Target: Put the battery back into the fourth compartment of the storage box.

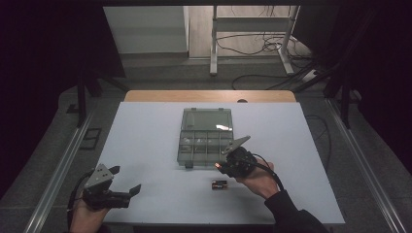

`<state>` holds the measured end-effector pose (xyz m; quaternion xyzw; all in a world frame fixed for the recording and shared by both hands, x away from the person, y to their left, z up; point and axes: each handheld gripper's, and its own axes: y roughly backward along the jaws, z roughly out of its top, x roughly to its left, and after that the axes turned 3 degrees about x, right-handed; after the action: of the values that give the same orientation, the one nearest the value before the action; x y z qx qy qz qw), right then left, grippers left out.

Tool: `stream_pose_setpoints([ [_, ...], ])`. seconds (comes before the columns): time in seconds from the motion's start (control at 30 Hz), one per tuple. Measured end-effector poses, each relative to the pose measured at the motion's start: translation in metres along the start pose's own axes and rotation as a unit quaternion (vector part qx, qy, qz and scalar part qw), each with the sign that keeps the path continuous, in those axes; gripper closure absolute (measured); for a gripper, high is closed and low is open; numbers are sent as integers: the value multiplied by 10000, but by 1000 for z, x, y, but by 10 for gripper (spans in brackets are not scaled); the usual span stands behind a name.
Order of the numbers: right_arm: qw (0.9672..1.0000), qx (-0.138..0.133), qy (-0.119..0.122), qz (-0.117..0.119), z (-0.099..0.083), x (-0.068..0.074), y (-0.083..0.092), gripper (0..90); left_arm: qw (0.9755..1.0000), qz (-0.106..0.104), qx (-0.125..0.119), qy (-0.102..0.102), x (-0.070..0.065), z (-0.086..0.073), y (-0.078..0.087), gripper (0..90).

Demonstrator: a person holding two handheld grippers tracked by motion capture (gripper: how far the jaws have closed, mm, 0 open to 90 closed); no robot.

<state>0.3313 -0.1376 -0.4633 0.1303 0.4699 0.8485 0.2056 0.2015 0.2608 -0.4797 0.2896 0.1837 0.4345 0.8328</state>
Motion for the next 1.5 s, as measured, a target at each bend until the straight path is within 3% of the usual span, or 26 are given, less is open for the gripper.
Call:
stream_pose_setpoints([
  [1.03, 9979, -422, -395, -284, 6, -19, 23, 764, 10000, 14, -31, 17, 1, 0, 0, 21],
  [1.5, 9951, -540, -692, -465, 9, -38, 27, 764, 10000, 32, -25, 27, 1, 0, 0, 21],
])
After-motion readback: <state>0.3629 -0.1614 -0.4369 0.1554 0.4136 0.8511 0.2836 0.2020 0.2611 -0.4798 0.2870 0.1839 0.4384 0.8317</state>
